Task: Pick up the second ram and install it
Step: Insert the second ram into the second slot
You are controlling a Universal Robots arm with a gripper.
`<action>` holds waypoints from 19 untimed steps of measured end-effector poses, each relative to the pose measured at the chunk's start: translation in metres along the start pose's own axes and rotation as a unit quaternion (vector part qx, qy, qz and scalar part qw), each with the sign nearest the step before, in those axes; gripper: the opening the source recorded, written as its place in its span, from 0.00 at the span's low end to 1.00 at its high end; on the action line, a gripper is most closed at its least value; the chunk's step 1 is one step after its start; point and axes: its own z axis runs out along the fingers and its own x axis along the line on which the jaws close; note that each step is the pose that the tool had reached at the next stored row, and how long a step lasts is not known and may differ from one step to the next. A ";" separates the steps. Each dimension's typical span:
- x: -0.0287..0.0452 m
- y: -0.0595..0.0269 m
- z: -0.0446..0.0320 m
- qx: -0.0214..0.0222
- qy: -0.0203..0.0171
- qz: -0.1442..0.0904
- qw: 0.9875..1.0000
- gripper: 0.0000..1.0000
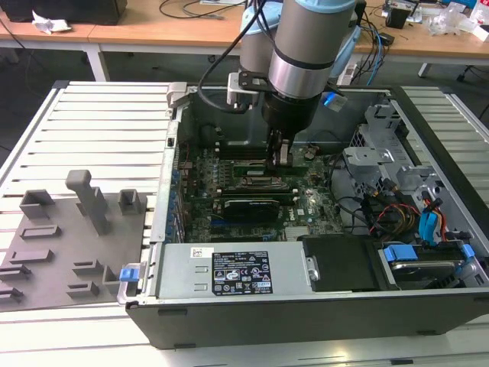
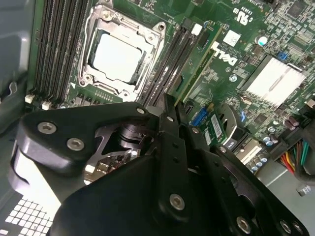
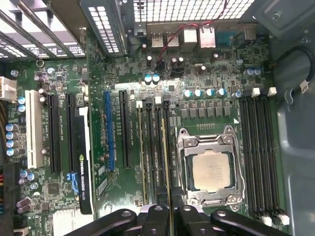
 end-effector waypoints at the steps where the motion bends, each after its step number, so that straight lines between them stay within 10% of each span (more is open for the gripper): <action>1: 0.0002 0.0022 0.0006 0.000 0.000 0.000 1.000 0.14; 19: 0.0013 0.0073 0.0153 0.000 0.000 0.000 1.000 0.14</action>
